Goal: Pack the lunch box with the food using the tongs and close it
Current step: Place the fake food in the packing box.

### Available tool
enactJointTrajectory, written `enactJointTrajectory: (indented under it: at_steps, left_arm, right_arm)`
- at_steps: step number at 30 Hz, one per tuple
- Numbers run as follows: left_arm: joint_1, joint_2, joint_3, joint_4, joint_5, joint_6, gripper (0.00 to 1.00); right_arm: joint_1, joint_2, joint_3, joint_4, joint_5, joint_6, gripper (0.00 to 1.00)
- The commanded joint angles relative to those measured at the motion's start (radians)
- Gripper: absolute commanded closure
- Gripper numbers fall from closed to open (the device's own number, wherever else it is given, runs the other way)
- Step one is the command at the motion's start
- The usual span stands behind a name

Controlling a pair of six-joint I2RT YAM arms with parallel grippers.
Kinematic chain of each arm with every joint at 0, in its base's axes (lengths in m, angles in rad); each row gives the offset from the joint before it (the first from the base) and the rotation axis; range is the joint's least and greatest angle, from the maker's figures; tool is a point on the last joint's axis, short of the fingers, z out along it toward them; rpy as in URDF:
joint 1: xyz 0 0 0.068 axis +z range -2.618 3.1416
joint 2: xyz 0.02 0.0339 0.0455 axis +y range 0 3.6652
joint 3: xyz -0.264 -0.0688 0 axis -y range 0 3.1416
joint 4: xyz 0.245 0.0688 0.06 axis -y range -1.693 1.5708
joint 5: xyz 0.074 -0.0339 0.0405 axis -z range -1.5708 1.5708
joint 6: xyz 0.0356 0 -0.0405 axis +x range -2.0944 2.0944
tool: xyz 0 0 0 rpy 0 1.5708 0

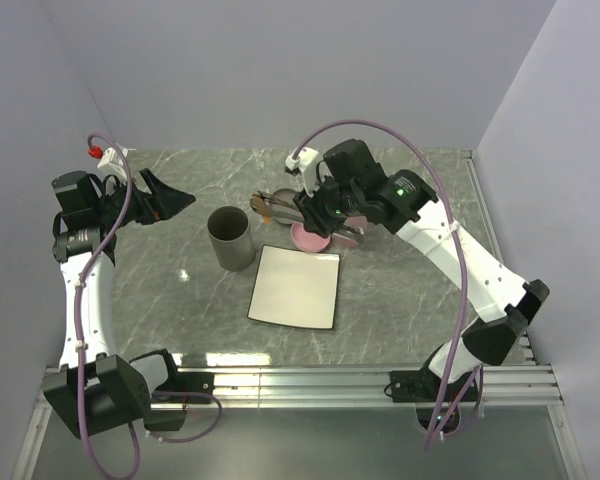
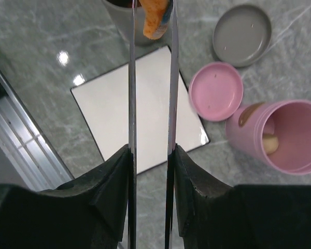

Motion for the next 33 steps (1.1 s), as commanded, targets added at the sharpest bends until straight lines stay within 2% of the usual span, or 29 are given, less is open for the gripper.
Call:
enactJointTrajectory:
  at_steps: [1, 10, 29, 33]
  left_arm:
    - [0.006, 0.012, 0.059, 0.011, 0.022, 0.015, 0.01]
    - [0.006, 0.029, 0.043, 0.050, 0.020, -0.015, 0.01]
    - [0.007, 0.072, 0.076, 0.043, -0.001, -0.003, 0.01]
    - [0.007, 0.065, 0.069, 0.041, -0.004, 0.003, 0.01]
  right_arm:
    - [-0.003, 0.054, 0.123, 0.058, -0.026, 0.009, 0.63]
    - [0.016, 0.227, 0.303, 0.041, -0.061, 0.013, 0.63]
    - [0.060, 0.298, 0.185, 0.121, -0.091, 0.026, 0.60]
    - [0.066, 0.295, 0.168, 0.127, -0.084, 0.028, 0.52]
